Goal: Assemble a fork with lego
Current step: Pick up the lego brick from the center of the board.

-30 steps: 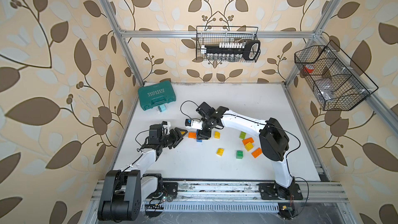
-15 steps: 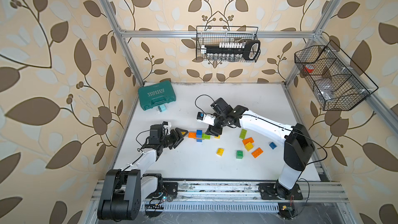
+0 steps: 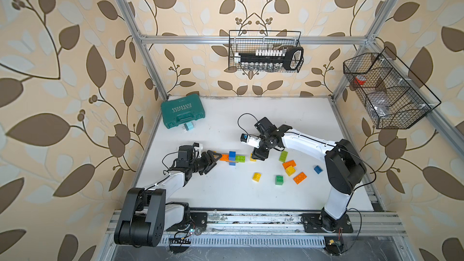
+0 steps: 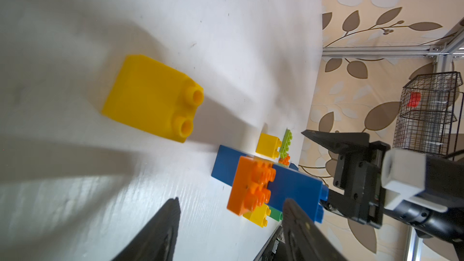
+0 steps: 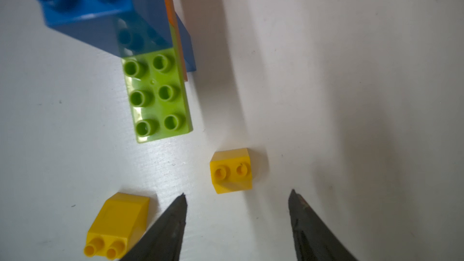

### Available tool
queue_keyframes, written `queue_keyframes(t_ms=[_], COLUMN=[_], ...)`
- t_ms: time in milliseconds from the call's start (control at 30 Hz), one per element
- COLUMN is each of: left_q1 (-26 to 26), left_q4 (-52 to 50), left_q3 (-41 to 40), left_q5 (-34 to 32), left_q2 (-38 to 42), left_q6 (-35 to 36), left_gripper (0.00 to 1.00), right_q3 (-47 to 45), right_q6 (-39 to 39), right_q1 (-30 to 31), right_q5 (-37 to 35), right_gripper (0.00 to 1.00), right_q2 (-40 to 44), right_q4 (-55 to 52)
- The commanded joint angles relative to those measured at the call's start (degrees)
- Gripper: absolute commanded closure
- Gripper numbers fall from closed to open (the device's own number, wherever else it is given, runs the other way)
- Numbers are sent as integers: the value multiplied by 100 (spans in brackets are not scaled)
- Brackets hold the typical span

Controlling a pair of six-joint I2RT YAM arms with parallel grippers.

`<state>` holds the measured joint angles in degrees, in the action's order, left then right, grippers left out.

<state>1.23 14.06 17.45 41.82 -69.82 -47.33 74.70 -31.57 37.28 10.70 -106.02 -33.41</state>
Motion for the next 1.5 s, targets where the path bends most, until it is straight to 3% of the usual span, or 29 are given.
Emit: queue_keyframes(t_ms=[0,533,900,1033,1467], left_q1=[102,276,359,377,426], left_q4=[543,1092,1416,1576,2321], left_q3=[93,157,180,168,57], left_q5=[175,271,396,445,704], left_q2=[-181,-728,-913,-1004,-1497], left_q6=[-73,-110,-127,-127,-425], left_gripper=[34,43,49,50,50], right_q3=[0,217,492,489,568], right_q6=[-113,81,239,239,-87], right_q1=[-19,-36,-38,-40,-39], right_q5=[30,103,296,410,537], right_gripper=[33,42,62,68,72], right_q2=[-275,-766,-990,-909,-304], right_q4=[30,185,-134,-174,-556])
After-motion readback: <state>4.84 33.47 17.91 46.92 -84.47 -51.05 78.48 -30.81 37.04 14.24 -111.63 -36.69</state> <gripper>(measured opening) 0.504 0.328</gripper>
